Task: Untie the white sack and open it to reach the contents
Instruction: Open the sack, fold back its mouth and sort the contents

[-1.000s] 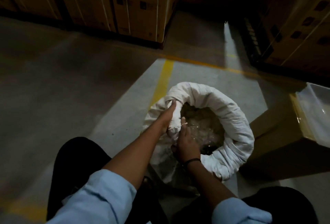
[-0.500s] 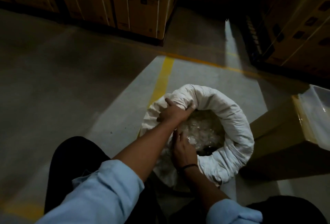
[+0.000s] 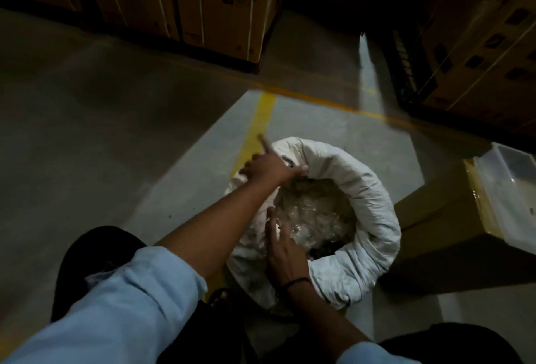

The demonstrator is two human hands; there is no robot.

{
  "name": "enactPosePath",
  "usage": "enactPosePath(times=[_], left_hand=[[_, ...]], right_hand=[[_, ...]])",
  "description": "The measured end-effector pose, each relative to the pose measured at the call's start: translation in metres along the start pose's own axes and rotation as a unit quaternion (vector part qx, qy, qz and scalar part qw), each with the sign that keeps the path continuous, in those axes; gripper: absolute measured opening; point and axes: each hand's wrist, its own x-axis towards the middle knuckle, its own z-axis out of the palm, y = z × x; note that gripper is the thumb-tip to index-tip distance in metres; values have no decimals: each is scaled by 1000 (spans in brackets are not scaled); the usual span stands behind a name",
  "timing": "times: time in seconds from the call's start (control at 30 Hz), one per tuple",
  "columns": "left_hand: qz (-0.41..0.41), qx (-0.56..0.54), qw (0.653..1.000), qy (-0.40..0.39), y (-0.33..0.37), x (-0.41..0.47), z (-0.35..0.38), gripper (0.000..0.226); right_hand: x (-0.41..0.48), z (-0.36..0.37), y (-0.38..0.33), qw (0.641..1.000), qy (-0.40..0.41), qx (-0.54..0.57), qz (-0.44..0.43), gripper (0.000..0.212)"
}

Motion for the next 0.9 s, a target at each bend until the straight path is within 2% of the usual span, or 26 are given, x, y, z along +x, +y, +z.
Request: enactPosePath(times=[0.03, 0.1, 0.2, 0.3, 0.4, 0.43, 0.47, 0.5, 0.53, 0.57, 0.63, 0.67, 0.7, 0.73, 0.77, 0.8, 0.83, 0.87, 0.9], left_hand=[[27, 66, 996, 51, 11, -8, 3, 145], [52, 84, 994, 35, 26, -16, 16, 141], [-48, 29, 998, -23, 18, -6, 42, 139], [-81, 15, 995, -51, -10, 6, 55, 133], [-40, -62, 992, -100, -19, 6, 57, 125], [-10, -126, 985, -121, -18, 5, 49, 113], [11, -211, 968, -136, -17, 2, 37, 85], [9, -313, 936, -163, -18, 1, 24, 48], [4, -389, 898, -204, -25, 1, 10, 23], [-3, -448, 865, -226, -32, 1, -3, 20], [-10, -478, 841, -254, -48, 9, -18, 31], [-21, -464, 846, -263, -51, 18, -19, 36], [-30, -421, 869, -258, -49, 22, -19, 46], [-33, -337, 911, -237, -44, 25, -13, 62], [-25, -219, 961, -168, -38, 25, -7, 76], [11, -87, 996, -31, -30, 21, -2, 84], [123, -7, 988, 94, -24, 16, 5, 81], [284, 22, 947, 147, -17, 5, 9, 70], [426, 27, 898, 104, -13, -8, 14, 61]], right_hand=[[0, 0, -1, 1000, -3, -9, -8, 95], [1, 0, -3, 999, 12, -39, -32, 91], [-1, -2, -8, 996, 8, -59, -72, 75], [-9, 5, -9, 990, -43, -90, -98, 59], [-15, 9, -5, 991, -51, -95, -78, 68], [-17, 7, -4, 993, -40, -88, -63, 75], [-19, 2, -4, 996, -26, -75, -47, 82], [-21, -2, -4, 997, -17, -61, -33, 87], [-23, -6, -2, 998, -14, -50, -25, 90], [-24, -9, 0, 999, -11, -43, -23, 91], [-20, -12, 2, 999, 2, -33, -14, 92], [-16, -12, 4, 999, 13, -31, -2, 92], [-12, -12, 5, 999, 21, -31, 13, 92], [-9, -10, 7, 999, 21, -33, 27, 91], [-7, -9, 10, 999, 15, -38, 36, 90], [-5, -9, 14, 998, 2, -39, 40, 89], [-2, -9, 18, 998, -7, -39, 42, 87], [2, -7, 22, 998, -13, -40, 44, 86], [5, -5, 25, 998, -17, -42, 47, 84]])
